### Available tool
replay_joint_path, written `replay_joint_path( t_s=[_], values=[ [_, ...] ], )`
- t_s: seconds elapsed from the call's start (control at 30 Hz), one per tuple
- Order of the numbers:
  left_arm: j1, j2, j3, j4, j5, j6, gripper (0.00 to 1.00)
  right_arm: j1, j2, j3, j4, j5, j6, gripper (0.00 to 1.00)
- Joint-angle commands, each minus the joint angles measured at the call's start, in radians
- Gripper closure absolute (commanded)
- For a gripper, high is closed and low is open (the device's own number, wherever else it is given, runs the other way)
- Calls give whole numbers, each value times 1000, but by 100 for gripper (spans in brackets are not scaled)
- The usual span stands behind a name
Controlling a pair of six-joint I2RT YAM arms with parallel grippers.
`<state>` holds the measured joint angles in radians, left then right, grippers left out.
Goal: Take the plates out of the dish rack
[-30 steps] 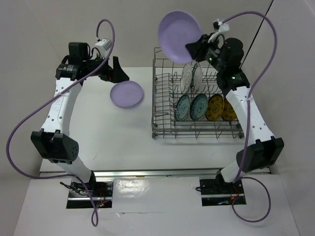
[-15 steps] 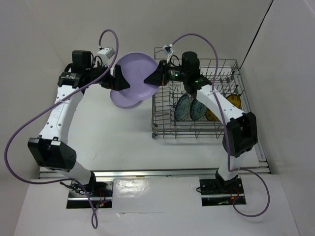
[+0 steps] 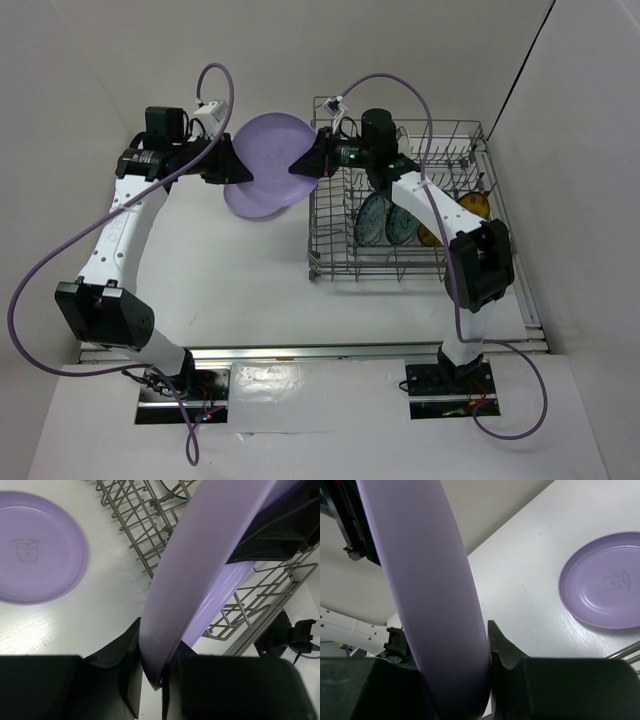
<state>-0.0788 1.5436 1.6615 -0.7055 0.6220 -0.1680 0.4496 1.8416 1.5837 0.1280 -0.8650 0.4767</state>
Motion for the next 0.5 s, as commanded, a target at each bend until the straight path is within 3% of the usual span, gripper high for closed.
replay_joint_path(
  t_s=[0.0,0.03,0.1,0.13,0.2,0.33,0.47],
  values=[
    [5,-19,4,66,-22,-16,100,32,11,76,-75,-17,-4,88],
    [5,-10,4,66,-10,-37,100,32,11,100,-93,-8,-30,76],
    [34,1,14,66,1,-74,100,32,21,122,-140,20,-68,67],
    [45,1,23,66,16,-88,100,32,21,137,-152,33,-82,47],
    [91,22,32,66,50,-137,100,32,21,159,-189,89,-121,35],
    [174,64,32,78,59,-176,100,-21,-14,180,-211,159,-119,19],
    [195,160,81,41,-10,-163,100,-95,-65,202,-263,282,-141,18]
  ],
)
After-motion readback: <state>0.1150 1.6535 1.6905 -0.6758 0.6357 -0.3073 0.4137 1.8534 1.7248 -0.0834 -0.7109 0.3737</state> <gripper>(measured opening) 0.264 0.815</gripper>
